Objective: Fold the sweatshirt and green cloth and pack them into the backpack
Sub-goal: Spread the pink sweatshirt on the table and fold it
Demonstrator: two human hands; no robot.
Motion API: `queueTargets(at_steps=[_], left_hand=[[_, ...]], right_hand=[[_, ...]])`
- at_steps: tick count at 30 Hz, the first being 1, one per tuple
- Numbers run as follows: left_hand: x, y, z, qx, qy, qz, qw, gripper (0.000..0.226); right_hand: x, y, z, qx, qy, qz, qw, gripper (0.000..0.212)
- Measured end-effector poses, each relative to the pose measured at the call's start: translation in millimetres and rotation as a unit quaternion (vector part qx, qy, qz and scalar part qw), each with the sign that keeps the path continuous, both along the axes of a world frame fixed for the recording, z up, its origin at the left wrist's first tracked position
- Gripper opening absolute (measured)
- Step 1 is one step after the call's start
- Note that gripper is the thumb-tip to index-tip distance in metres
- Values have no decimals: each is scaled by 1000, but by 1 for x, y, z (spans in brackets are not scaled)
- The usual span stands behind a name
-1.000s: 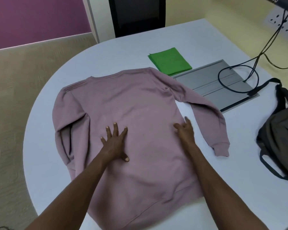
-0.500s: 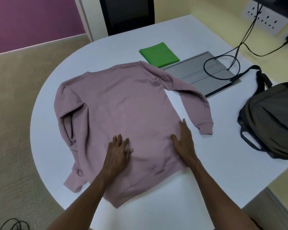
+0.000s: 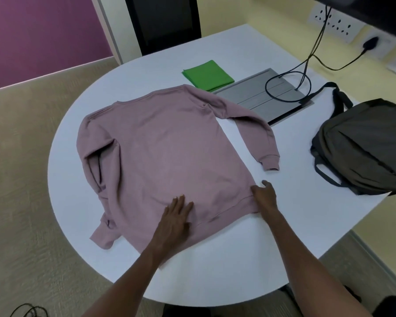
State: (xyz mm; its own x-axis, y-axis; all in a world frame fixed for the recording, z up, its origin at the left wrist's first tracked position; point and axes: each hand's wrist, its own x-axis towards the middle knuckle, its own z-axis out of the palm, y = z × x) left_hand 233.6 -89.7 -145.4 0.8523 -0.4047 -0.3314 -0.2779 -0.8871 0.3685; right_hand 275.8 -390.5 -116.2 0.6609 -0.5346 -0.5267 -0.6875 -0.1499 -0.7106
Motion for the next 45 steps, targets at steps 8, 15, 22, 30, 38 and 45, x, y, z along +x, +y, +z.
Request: queueTargets(at_steps=[8,15,22,30,38,45], left_hand=[[-10,-24,-3,72,16,-17,997,90],[-26,-17,-19,124,40,8,991,106],[-26,-19,-11,139,65,8,988,125],[-28,-15,-18,142,63,12,988,122],[-29,-9,-13,136,68,6,988,122],[-30,-7,-8,124,59,5,991,121]], right_hand=[[-2,-28,7,208,91,-1,974,16],[-7,-28,8,238,87,74,965,36],[5,-37,2,62,18,60,996,11],[-16,-32,-8,-218,-74,151,961,19],[-17,-12,-25,-215,15,146,965,19],[-30,-6,-20,-372,-81,261,887,53]])
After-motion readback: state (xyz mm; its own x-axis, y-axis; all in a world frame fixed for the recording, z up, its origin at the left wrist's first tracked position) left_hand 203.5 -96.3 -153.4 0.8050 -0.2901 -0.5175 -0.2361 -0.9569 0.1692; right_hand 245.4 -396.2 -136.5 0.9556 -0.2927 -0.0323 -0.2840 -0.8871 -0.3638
